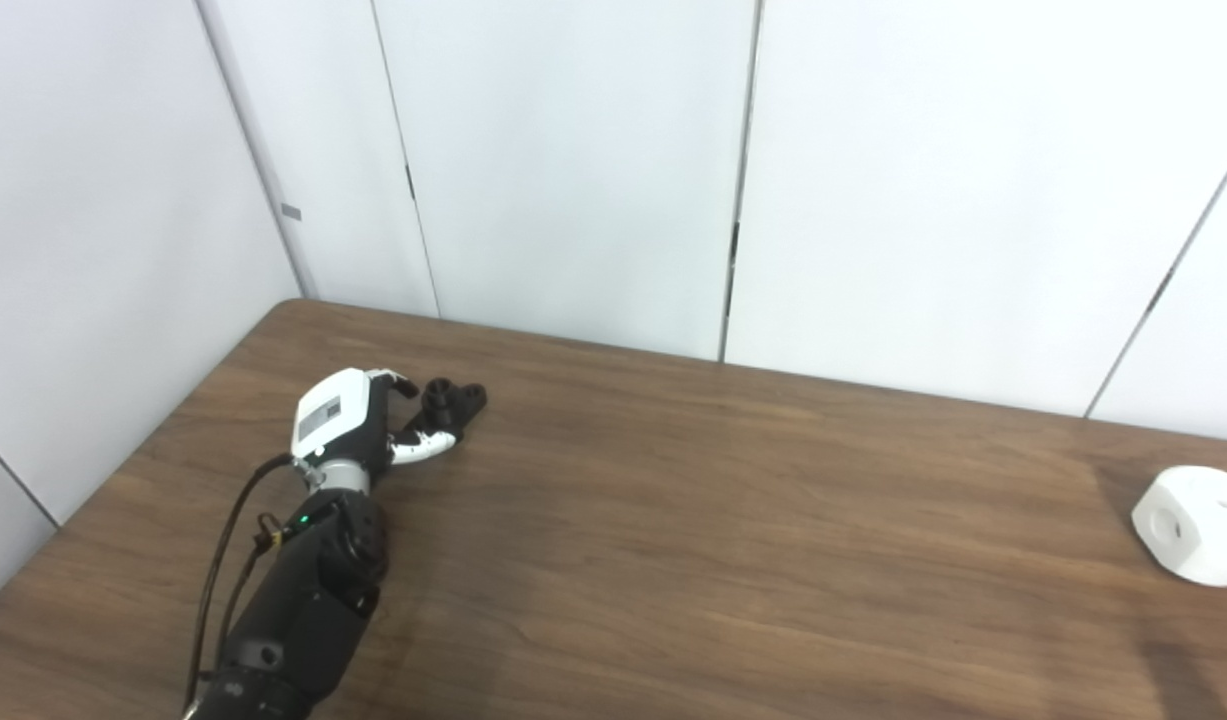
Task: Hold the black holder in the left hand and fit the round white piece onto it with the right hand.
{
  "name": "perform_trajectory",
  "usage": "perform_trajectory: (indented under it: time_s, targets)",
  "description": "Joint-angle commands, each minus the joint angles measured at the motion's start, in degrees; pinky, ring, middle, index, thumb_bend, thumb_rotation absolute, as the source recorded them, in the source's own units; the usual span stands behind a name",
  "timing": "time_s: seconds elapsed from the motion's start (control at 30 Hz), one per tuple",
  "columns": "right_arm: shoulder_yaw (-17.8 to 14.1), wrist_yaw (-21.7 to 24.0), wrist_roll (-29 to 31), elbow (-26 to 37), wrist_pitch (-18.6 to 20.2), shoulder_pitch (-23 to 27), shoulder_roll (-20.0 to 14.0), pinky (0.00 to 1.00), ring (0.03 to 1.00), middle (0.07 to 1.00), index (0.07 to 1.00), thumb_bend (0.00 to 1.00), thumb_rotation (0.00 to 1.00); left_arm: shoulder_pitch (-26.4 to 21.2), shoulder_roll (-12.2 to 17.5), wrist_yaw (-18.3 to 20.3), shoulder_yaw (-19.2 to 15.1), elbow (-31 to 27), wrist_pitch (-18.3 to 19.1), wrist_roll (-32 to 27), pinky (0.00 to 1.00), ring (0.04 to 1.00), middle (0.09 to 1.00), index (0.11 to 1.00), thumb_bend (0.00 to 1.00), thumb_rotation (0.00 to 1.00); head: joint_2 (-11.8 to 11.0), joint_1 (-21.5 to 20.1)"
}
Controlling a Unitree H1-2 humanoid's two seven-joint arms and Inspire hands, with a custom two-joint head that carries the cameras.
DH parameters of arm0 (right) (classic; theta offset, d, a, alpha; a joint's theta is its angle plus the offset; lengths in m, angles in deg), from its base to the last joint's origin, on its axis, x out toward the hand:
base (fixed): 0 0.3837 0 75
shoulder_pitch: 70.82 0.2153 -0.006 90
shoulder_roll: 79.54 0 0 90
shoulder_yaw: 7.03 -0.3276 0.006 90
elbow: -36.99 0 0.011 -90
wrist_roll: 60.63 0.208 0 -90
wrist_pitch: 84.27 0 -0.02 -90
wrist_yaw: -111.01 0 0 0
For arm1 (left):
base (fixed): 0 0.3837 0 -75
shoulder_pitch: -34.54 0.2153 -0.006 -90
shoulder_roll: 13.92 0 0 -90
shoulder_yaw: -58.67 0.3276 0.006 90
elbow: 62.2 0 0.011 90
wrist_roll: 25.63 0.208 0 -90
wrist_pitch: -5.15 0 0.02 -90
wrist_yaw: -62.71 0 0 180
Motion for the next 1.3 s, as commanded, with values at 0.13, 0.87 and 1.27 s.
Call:
perform_trajectory:
  time_s: [0.13,0.87,1.27]
  targets:
    - [1.15,-0.57,-0.03,-3.26,1.07,-1.17,1.92,1.0,0.988,0.96,0.93,0.29,0.34,-2.92,2.65,0.0,1.37,0.43,2.01,4.37,0.95,0.946,0.888,0.67,0.8,0.37,0.19,0.09]
    - [1.05,-0.7,-0.35,-2.99,2.11,-1.14,1.94,1.0,0.995,0.961,0.931,0.31,0.33,-2.55,2.47,0.77,1.35,1.1,1.94,8.21,0.93,0.939,0.85,0.608,0.81,0.32,0.45,-0.21]
    - [0.97,-0.74,-0.03,-2.47,3.09,-1.13,1.99,1.0,0.989,0.95,0.926,0.31,0.34,-1.95,1.64,-4.34,-0.38,0.92,-1.9,2.7,0.89,0.886,0.787,0.486,0.52,0.05,0.57,-0.23]
